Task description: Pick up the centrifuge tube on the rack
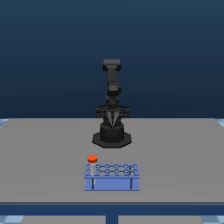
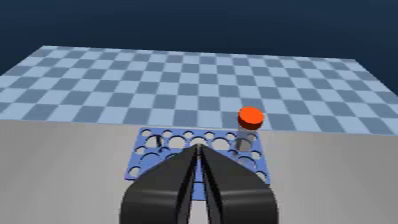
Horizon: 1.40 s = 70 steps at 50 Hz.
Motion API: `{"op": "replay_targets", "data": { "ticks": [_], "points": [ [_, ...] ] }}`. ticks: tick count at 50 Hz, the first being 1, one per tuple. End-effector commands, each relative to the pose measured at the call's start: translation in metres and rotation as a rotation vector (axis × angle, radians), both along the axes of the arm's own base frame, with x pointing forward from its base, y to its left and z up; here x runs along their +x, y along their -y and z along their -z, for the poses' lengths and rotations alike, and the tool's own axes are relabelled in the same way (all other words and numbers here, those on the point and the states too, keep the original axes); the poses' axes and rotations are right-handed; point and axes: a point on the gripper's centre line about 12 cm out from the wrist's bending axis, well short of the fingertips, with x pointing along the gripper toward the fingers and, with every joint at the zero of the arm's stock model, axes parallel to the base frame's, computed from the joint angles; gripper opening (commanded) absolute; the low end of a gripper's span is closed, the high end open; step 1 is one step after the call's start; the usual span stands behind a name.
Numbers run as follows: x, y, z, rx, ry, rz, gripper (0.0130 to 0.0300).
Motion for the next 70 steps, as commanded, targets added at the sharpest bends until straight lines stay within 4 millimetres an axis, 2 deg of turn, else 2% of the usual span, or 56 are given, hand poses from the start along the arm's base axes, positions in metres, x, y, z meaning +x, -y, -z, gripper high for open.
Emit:
{"op": "replay_targets", "data": {
  "ticks": [1,40,70],
  "points": [
    [0.0,0.0,0.0,0.0,0.0,0.0,0.03],
    [0.001,0.001,0.0,0.0,-0.001,0.002,0.03],
    [0.011,0.006,0.001,0.0,-0.012,0.006,0.03]
  ]
}}
